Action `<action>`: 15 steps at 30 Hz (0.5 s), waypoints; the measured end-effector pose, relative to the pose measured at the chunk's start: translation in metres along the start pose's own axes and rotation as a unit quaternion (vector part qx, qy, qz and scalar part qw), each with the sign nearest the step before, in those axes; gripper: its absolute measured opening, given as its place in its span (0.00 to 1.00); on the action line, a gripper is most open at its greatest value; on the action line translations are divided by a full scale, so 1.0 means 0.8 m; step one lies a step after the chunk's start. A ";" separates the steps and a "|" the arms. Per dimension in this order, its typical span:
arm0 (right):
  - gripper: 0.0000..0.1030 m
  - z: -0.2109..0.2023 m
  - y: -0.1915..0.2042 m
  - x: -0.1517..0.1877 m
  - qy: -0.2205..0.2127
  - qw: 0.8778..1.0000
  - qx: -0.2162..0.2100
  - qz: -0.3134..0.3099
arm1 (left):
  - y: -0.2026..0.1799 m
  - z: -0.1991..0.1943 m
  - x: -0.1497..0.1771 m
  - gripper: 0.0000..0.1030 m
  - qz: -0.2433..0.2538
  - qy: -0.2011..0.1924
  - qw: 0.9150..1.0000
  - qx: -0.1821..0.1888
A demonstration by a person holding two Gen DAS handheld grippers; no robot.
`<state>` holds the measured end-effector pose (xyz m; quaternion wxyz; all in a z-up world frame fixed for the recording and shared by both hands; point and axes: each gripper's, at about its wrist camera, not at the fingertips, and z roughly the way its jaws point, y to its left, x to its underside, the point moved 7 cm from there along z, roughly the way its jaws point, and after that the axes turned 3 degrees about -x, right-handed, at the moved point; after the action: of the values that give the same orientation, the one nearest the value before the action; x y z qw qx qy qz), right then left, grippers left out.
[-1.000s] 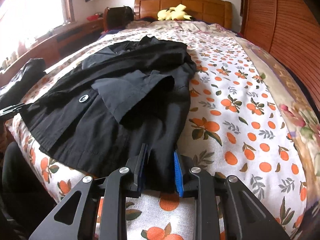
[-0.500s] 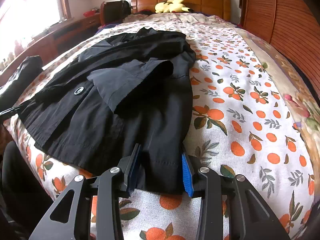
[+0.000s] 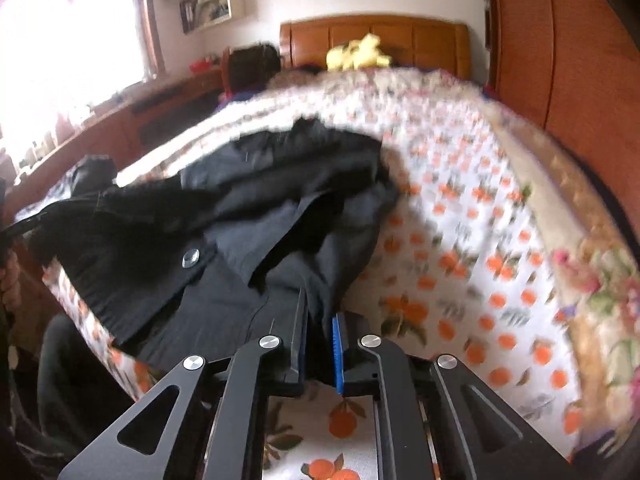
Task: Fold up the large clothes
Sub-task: 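Lift the hem with both grippers and fold it toward the collar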
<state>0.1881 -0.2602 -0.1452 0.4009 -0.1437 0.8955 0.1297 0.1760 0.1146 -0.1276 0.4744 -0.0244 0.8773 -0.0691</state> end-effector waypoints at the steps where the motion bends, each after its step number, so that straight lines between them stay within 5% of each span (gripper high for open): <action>1: 0.08 -0.011 0.004 -0.010 -0.008 1.000 0.001 -0.003 | -0.005 -0.012 -0.011 0.03 -0.002 -0.012 1.000 0.003; 7: 0.08 -0.104 0.032 -0.048 -0.055 0.998 0.010 -0.040 | -0.020 -0.099 -0.054 0.03 -0.003 -0.067 0.998 0.018; 15: 0.08 -0.183 0.060 -0.020 -0.068 0.996 0.011 -0.059 | -0.038 -0.204 -0.024 0.03 -0.001 -0.092 0.995 0.041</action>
<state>0.0810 -0.2641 -0.0330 0.4692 -0.1825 0.8575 0.1057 0.0497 0.1029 -0.0192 0.5536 -0.0115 0.8263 -0.1031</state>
